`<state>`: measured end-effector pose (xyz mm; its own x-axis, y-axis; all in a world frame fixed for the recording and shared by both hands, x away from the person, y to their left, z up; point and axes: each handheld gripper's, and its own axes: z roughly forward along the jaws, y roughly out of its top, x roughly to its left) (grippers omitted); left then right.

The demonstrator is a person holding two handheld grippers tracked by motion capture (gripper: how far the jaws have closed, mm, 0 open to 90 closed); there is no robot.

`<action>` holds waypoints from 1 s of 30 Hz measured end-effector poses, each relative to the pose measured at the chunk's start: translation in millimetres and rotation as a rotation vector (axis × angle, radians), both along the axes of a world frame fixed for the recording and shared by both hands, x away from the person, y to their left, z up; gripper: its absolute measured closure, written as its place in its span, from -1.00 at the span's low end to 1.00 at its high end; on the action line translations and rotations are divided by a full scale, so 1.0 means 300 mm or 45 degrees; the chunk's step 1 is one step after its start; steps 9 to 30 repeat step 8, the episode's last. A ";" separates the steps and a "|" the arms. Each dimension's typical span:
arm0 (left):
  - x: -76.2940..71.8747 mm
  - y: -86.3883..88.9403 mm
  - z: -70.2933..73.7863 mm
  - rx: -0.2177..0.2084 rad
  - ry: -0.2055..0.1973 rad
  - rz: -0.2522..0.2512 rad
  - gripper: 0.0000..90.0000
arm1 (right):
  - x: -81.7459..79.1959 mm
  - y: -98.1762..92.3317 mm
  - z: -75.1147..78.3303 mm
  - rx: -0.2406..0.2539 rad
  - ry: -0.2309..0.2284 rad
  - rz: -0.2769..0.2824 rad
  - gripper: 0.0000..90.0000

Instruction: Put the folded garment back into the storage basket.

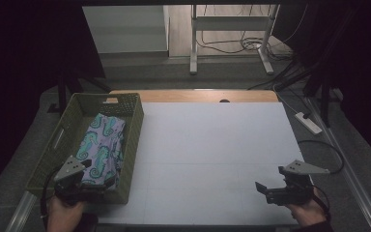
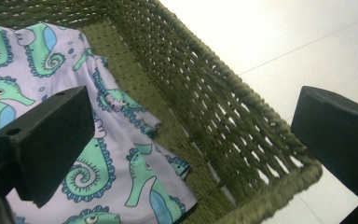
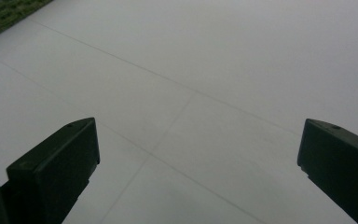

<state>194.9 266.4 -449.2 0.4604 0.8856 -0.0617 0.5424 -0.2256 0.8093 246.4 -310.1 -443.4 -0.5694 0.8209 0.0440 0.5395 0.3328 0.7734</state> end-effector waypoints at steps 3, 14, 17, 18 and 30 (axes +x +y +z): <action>-0.013 -0.003 -0.005 0.031 -0.011 0.016 -1.00 | -0.023 -0.018 -0.007 -0.018 0.017 -0.021 -1.00; -0.014 -0.002 -0.010 0.024 -0.003 0.017 -1.00 | -0.033 -0.028 -0.020 -0.023 0.045 -0.019 -1.00; -0.014 -0.002 -0.010 0.024 -0.003 0.017 -1.00 | -0.033 -0.028 -0.020 -0.023 0.045 -0.019 -1.00; -0.014 -0.002 -0.010 0.024 -0.003 0.017 -1.00 | -0.033 -0.028 -0.020 -0.023 0.045 -0.019 -1.00; -0.014 -0.002 -0.010 0.024 -0.003 0.017 -1.00 | -0.033 -0.028 -0.020 -0.023 0.045 -0.019 -1.00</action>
